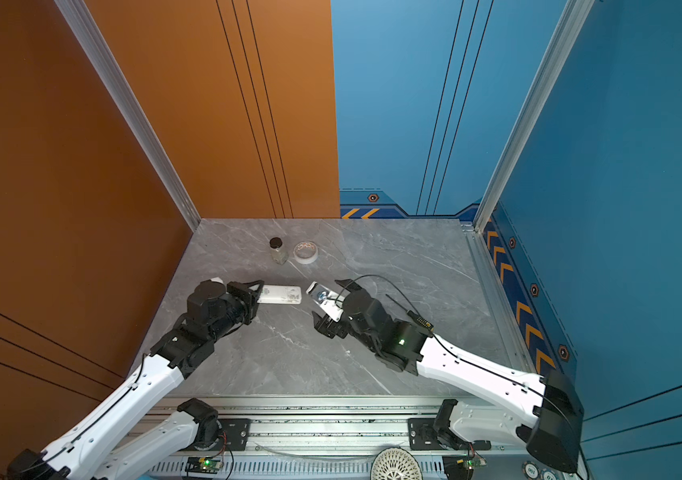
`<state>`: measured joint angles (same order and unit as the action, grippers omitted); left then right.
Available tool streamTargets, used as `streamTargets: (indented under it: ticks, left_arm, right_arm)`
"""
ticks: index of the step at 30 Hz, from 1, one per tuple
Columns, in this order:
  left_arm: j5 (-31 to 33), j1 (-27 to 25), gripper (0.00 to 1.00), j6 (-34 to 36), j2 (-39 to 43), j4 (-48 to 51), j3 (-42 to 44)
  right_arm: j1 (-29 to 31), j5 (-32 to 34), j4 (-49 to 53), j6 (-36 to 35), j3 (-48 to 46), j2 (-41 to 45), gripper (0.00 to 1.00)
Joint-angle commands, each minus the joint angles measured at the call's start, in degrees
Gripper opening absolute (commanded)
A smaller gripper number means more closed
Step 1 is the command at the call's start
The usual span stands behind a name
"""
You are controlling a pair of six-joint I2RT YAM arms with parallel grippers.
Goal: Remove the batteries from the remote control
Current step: 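Hold the remote with the right gripper and slide the cover off with the left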
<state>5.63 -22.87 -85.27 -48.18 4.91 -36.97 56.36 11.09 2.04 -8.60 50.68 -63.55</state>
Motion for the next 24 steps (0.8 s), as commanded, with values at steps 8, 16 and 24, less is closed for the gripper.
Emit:
streamTargets:
  ticks: [8,16,24]
  left_arm:
    - [-6.82,1.14,0.00,29.25,2.12,-28.05,14.43]
    - [-10.86,2.13,0.00,27.27,-1.43,-36.90,18.47]
    - [-11.96,2.04,0.00,28.01,-3.23,-36.20,18.78]
  right_arm:
    - [-19.68,-31.67,-35.46,75.69,-13.58,-13.94,0.89]
    - [-14.08,-38.64,-61.33,88.57,-9.42,-35.58,0.73]
    - [-10.58,-37.11,-62.44,88.45,-5.17,-42.27,0.65]
